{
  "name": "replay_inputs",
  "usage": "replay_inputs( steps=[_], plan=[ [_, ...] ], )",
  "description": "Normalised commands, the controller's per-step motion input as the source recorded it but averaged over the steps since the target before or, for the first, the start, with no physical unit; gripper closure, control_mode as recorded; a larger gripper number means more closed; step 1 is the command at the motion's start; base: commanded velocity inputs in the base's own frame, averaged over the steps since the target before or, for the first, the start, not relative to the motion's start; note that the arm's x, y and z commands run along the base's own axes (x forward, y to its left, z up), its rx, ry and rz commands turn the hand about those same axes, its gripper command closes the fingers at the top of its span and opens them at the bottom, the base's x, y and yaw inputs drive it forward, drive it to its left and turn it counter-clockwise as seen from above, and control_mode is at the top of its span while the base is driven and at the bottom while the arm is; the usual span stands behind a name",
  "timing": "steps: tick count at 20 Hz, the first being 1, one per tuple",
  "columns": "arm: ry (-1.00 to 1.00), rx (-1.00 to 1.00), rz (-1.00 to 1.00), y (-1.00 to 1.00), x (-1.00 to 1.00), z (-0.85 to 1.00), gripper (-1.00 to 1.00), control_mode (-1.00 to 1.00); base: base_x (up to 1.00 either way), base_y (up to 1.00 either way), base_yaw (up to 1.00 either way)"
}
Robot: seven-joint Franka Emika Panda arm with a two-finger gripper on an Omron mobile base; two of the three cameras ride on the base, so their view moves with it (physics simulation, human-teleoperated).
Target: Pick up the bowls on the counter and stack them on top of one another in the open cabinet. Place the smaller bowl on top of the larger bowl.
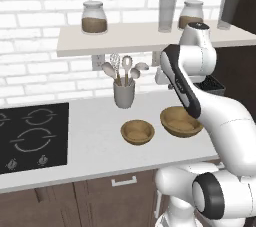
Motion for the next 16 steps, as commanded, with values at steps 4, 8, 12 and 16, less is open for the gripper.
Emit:
replay_inputs(
  steps=[4, 8, 12, 16],
  plan=[
    [0.01, 0.0, 0.0, 0.0, 0.0, -0.15, -1.0, -1.0, 0.0, 0.0, 0.0],
    [0.0, 0.01, -0.06, 0.47, 0.07, -0.51, -1.0, -1.0, 0.0, 0.0, 0.0],
    [0.03, 0.01, -0.15, 0.9, 0.2, -0.91, -1.0, -1.0, 0.0, 0.0, 0.0],
    [0.12, 0.25, -0.13, 0.48, 0.02, -0.99, -1.0, -1.0, 0.0, 0.0, 0.0]
  ],
)
